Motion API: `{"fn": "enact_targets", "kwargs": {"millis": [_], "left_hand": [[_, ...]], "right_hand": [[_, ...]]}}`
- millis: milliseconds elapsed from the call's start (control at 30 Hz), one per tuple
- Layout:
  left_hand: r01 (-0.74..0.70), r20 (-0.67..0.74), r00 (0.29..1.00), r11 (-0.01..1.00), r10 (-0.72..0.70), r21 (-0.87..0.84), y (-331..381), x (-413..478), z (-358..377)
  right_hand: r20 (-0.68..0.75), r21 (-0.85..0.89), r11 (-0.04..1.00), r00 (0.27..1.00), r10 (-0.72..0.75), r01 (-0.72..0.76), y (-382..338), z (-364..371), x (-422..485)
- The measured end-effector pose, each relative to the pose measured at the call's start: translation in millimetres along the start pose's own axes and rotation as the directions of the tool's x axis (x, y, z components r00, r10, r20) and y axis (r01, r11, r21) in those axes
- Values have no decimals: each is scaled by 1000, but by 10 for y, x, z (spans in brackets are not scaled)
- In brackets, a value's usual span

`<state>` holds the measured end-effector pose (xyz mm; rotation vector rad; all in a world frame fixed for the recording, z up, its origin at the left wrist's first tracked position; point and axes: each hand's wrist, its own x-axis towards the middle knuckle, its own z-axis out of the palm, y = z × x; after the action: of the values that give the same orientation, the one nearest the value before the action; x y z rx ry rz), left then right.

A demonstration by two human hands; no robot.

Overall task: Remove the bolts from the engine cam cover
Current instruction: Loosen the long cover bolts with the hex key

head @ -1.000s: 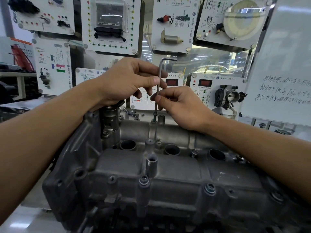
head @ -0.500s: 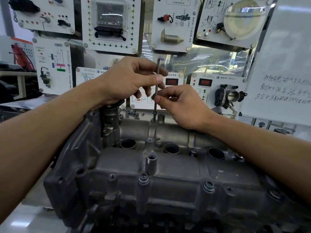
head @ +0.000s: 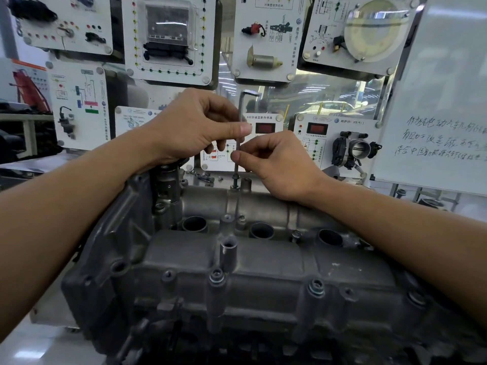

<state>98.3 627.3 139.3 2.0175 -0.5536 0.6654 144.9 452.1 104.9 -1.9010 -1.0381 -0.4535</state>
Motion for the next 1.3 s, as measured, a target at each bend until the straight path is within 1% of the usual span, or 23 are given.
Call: {"fn": "enact_targets", "kwargs": {"millis": [100,167,300,433,667,733,867,1000,1100,1200,1300], "left_hand": [[-1,60,998,1000,2,-21,1,-5,-17],[3,59,998,1000,-2,-19,-14,-5,-23],[1,-3,1000,1000,-1,-29,-30,0,-16],[-7,-67,998,1000,6,-15,-43,6,-25],[146,-124,982,989,-142,24,-77,78,-14],[118,-105,988,993,-116,13,-66,66,-11],[24,-19,1000,1000,-24,-14,-41,15,-20],[-2,42,999,1000,3,-4,-7,3,-64],[10,91,996,1000,-10,6,16,-2,-75],[44,85,996,999,-41,-28,11,-26,-49],[60,17,998,996,-59,-59,12,-43,-42]], "right_hand": [[56,-44,999,998,-7,10,-3,-7,-5],[85,-45,999,996,-2,6,-1,-8,-7],[66,-18,1000,998,22,-21,6,3,-10],[59,-24,1000,998,15,-13,-4,13,0],[82,-56,998,996,39,-34,39,30,54],[81,-46,998,996,34,-30,51,28,56],[94,-37,999,996,-1,5,55,10,27],[110,-97,993,992,-62,73,15,-1,18],[146,-150,985,987,-63,85,-34,-40,1],[190,-212,976,982,-3,44,-89,-41,-51],[188,-256,967,980,58,-8,-175,-29,-102]]}}
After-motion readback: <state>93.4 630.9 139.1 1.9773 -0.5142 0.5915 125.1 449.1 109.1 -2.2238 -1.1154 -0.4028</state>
